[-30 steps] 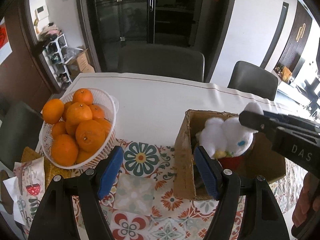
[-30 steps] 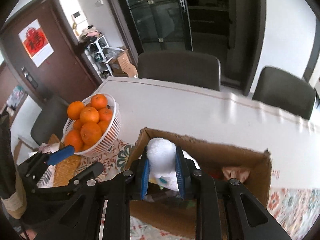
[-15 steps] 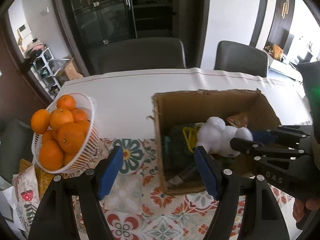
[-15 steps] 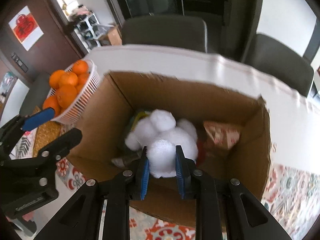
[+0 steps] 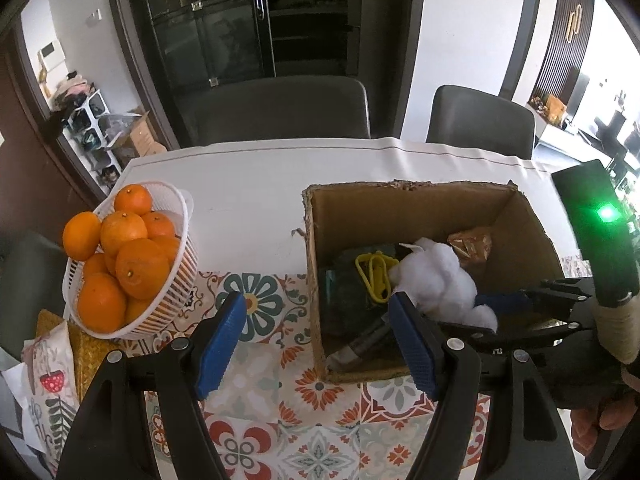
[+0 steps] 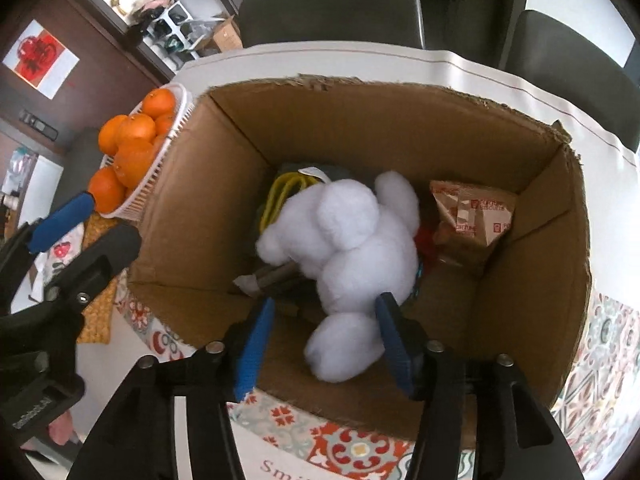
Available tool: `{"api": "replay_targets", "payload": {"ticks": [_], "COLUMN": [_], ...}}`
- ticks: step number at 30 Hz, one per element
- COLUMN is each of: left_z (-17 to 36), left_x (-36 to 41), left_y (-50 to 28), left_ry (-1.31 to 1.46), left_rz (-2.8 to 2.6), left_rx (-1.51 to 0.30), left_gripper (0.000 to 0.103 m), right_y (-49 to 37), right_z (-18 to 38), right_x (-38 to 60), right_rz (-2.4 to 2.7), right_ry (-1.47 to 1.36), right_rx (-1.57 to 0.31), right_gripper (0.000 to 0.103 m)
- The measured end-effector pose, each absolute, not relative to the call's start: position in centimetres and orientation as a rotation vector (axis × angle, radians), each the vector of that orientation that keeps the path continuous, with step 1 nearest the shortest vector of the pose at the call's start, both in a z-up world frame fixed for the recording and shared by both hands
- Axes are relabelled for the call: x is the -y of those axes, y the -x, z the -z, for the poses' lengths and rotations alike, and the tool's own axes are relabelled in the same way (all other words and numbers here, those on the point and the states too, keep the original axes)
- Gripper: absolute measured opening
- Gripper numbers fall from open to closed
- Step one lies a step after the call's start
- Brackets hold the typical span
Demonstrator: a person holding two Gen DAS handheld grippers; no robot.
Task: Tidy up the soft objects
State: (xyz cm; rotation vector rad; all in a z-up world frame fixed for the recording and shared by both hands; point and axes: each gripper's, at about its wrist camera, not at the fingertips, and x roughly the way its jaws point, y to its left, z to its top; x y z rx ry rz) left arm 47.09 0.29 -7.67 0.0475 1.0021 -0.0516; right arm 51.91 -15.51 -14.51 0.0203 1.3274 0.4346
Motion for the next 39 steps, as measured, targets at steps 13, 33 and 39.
{"api": "replay_targets", "payload": {"ticks": [13,33,39], "left_z": [5.5,0.9,0.2], "left_x": [-0.4,-2.0,-2.6], "left_y": [-45.0,-32.0,-28.3], "left_ry": [-0.075,-0.19,-0.192], "left_rz": [0.041,0.032,0.023], "left_rx": [-0.958,-0.721,-0.684], "left_gripper": [0.078,0.103,0.103], "right_y": [-48.6,-32.3,-28.1], "right_z": [8.9,2.4,1.4], "right_x": [17.3,17.3,17.0], "right_rz": [-0.267,0.012,0.046], "right_ry": [-0.047,-0.053,-0.055], "right_rx": [-1.154,-0.844,-0.799], "right_gripper": [0.055,0.083,0.085]}}
